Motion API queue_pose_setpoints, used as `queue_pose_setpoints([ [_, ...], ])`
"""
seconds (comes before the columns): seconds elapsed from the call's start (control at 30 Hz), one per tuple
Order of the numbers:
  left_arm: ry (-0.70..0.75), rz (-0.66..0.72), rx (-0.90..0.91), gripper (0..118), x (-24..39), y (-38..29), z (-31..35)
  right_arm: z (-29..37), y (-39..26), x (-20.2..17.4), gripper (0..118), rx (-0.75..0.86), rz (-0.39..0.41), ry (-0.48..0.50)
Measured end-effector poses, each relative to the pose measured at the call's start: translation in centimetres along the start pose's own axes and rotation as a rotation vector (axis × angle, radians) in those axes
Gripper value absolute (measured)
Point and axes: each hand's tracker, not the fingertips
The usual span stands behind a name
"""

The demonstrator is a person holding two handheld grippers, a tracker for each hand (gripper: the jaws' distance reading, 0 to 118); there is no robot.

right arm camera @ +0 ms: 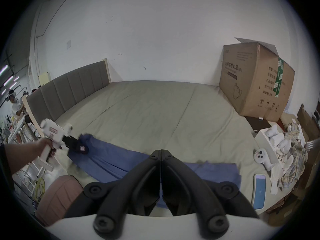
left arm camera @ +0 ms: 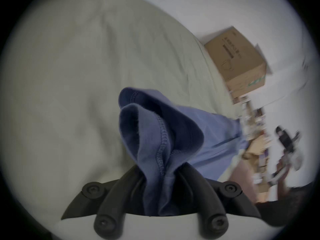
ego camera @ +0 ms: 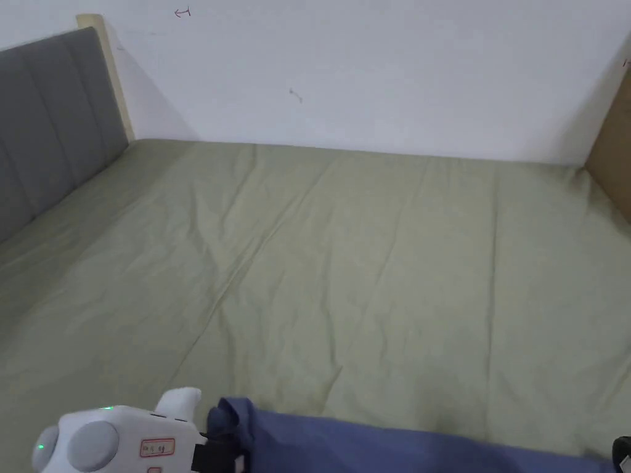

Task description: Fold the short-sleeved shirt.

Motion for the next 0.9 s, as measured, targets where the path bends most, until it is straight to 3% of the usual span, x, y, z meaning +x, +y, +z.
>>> queue_pose_setpoints([
  [0.1, 0.456, -0.228, 0.015, 6, 3.1, 0.1, 2.8, 0.4, -0.5, 0.3, 0, 0.001, 0.006, 0.009],
  [0.17, 0.514, -0.291, -0.006, 6, 4.0, 0.0, 3.1, 0.6, -1.0, 0.5, 0, 0.005, -0.004, 0.017],
  [0.3, 0.118, -0.079, -0.007, 6, 7.9, 0.8, 2.4, 0.6, -2.5, 1.2, 0, -0.021, -0.053, 0.014],
  [0.4, -0.109, -0.029, -0.001, 10, 13.0, 1.7, -0.2, 1.3, -3.0, 2.1, 0, -0.024, -0.103, 0.017],
  [0.43, -0.179, -0.033, -0.001, 27, 14.6, 1.9, -1.3, 1.5, -3.1, 2.4, 0, -0.024, -0.112, 0.02],
  [0.47, -0.25, -0.025, -0.023, 78, 15.9, 2.1, -2.3, 1.8, -3.1, 2.7, 0, -0.022, -0.117, 0.019],
  [0.5, -0.293, -0.01, -0.069, 113, 17.0, 2.3, -3.3, 2.0, -3.0, 2.9, 0, -0.021, -0.117, 0.017],
  [0.53, -0.305, -0.007, -0.111, 117, 18.3, 2.4, -4.5, 2.2, -2.9, 3.1, 0, -0.02, -0.114, 0.015],
  [0.57, -0.297, -0.017, -0.1, 109, 18.8, 2.3, -4.8, 2.4, -2.8, 3.3, 0, -0.016, -0.109, 0.011],
  [0.77, -0.13, -0.077, 0.031, 110, 18.6, 2.2, -1.8, 3.8, -2.8, 4.7, 0, 0.027, -0.101, -0.004],
  [0.8, -0.111, -0.094, 0.043, 104, 17.9, 2.1, -1.4, 3.9, -2.9, 4.9, 0, 0.028, -0.106, -0.005],
  [0.83, -0.082, -0.113, 0.068, 85, 17.7, 1.9, -1.2, 3.9, -3.0, 5.0, 0, 0.03, -0.113, -0.004],
  [0.87, -0.047, -0.136, 0.074, 37, 17.8, 1.7, -1.2, 3.9, -3.1, 5.2, 0, 0.03, -0.121, -0.001],
  [0.9, -0.003, -0.155, 0.066, 0, 18.0, 1.5, -1.7, 3.8, -3.2, 5.4, 0, 0.028, -0.129, 0.002],
])
